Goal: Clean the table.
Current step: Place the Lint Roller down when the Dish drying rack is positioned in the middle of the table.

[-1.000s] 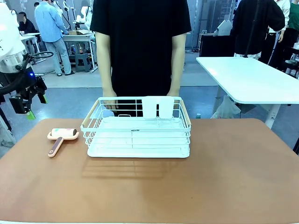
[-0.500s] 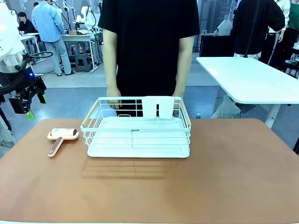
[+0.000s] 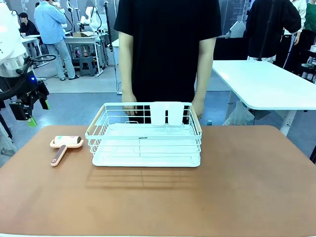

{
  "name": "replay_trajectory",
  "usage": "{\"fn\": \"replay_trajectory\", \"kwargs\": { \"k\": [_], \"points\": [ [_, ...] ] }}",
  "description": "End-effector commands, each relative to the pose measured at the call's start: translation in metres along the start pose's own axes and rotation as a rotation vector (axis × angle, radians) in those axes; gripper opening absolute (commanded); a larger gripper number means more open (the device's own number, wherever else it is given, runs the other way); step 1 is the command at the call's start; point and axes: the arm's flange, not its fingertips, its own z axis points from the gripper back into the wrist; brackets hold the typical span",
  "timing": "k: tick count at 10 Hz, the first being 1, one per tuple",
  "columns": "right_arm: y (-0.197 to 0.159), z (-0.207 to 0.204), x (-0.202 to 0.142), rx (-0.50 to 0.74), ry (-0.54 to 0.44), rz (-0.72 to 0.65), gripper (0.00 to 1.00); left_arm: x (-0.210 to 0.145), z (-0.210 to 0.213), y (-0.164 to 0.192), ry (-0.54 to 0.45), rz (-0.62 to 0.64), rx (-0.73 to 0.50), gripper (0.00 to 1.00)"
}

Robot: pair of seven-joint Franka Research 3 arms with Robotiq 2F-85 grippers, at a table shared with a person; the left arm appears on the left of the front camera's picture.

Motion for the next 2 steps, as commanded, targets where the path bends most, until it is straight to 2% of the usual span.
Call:
{"fn": "replay_trajectory", "kwargs": {
  "k": [1, 2],
  "points": [
    [0.0037, 0.0009, 0.0006, 0.018, -0.005, 0.007, 1.0, 0.0008, 0.0028, 0.0007, 0.0, 0.0, -0.009, 1.0],
    [0.0037, 0.0009, 0.0006, 0.018, -0.005, 0.007, 1.0, 0.0008, 0.0028, 0.0007, 0.0, 0.0, -0.009, 1.0]
  ]
}}
